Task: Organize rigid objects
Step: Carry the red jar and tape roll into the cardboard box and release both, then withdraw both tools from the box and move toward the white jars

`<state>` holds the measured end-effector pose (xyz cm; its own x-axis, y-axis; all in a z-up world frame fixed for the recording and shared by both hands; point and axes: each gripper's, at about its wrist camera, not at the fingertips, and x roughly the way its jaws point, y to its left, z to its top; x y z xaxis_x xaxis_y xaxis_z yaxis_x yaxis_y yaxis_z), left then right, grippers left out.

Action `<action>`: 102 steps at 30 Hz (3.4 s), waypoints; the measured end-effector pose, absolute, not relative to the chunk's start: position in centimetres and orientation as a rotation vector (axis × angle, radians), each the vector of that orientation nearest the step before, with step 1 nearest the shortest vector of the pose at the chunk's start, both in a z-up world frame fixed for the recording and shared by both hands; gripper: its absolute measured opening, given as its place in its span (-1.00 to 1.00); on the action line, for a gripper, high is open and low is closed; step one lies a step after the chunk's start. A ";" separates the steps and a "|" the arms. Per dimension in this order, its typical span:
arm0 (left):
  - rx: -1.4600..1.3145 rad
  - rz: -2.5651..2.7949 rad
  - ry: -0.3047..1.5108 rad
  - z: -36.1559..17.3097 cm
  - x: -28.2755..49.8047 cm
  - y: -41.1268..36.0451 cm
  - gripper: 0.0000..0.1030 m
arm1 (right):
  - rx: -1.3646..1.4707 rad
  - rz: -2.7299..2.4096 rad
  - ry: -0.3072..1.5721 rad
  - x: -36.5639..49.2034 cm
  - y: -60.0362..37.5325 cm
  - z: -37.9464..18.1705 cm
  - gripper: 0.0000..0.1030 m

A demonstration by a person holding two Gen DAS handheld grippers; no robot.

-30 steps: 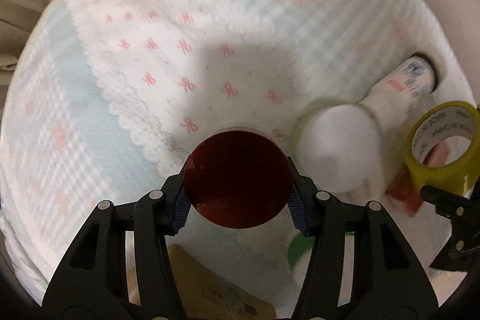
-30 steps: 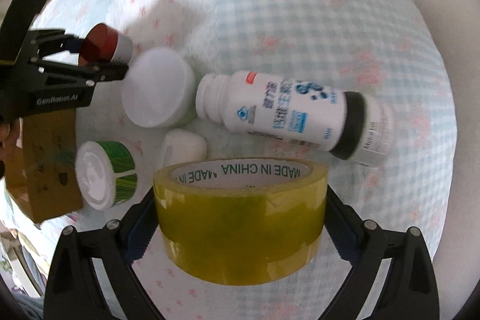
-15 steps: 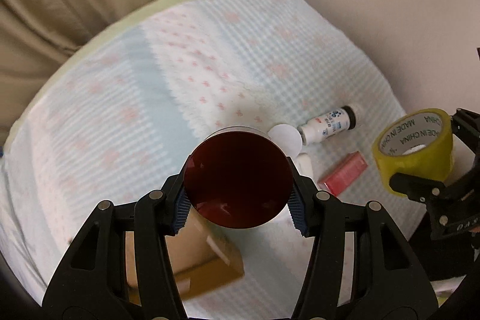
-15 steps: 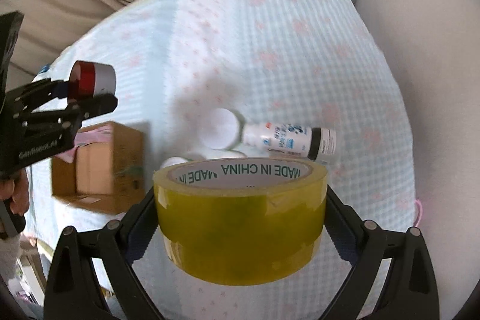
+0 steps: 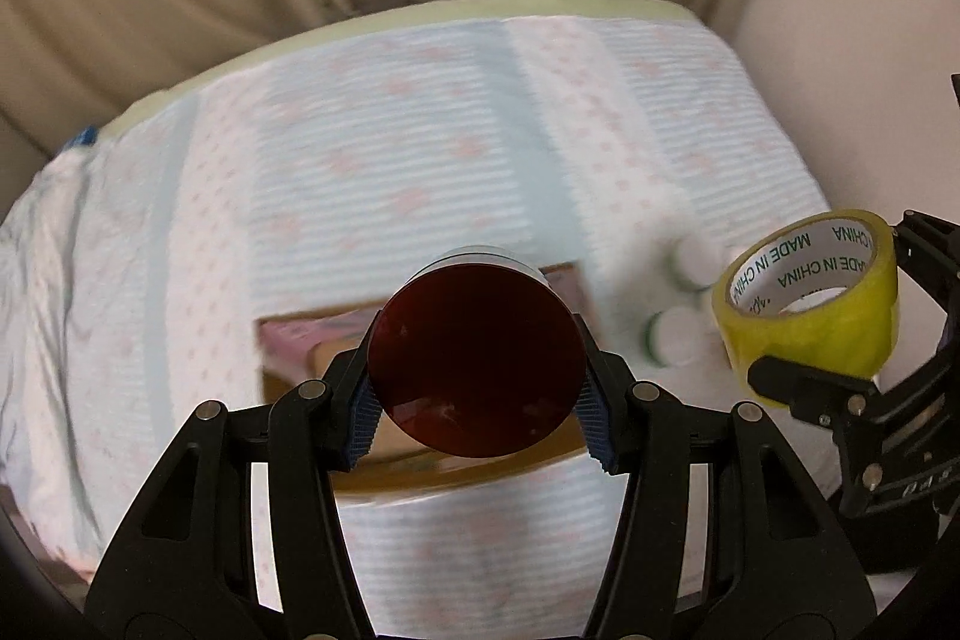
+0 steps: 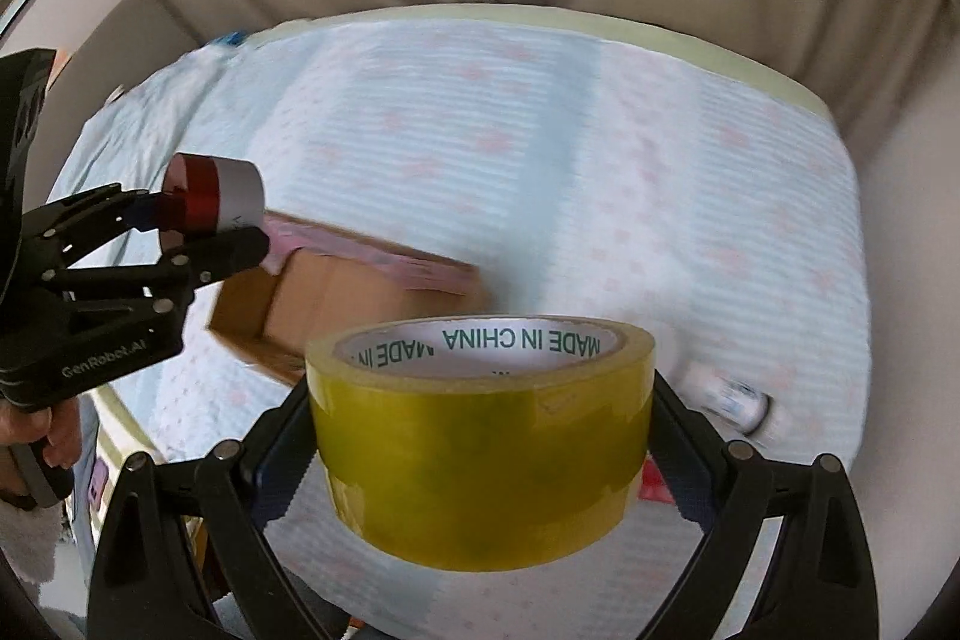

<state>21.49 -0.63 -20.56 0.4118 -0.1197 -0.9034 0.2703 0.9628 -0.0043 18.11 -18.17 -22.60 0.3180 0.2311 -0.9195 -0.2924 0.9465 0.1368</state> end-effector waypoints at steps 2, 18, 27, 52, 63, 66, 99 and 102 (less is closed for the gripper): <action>0.145 -0.232 1.137 -21.7 21.9 2.1 -0.01 | -0.076 0.366 1.206 18.7 -15.2 -23.7 0.87; 0.225 -0.366 1.335 -36.5 26.7 10.4 -0.01 | -0.087 0.290 1.350 21.7 -1.5 -34.2 0.87; 0.247 -0.402 1.424 -42.8 28.5 10.1 -0.02 | -0.157 0.257 1.443 22.8 -0.5 -41.3 0.87; 0.223 -0.387 1.359 -39.1 27.4 10.7 1.00 | -0.092 0.325 1.486 21.8 -3.9 -41.6 1.00; 0.159 -0.310 1.261 -31.1 23.7 13.1 1.00 | -0.012 0.238 1.389 19.3 -5.6 -34.1 1.00; 0.125 -0.291 1.231 -28.6 22.0 13.8 1.00 | 0.024 0.195 1.369 17.7 -5.9 -31.6 1.00; 0.089 -0.208 1.073 -22.6 8.9 -14.3 1.00 | 0.059 0.011 1.153 5.8 -37.4 -22.9 1.00; 0.099 -0.201 1.074 -24.2 8.6 -17.6 1.00 | 0.058 0.031 1.141 6.3 -40.6 -24.0 1.00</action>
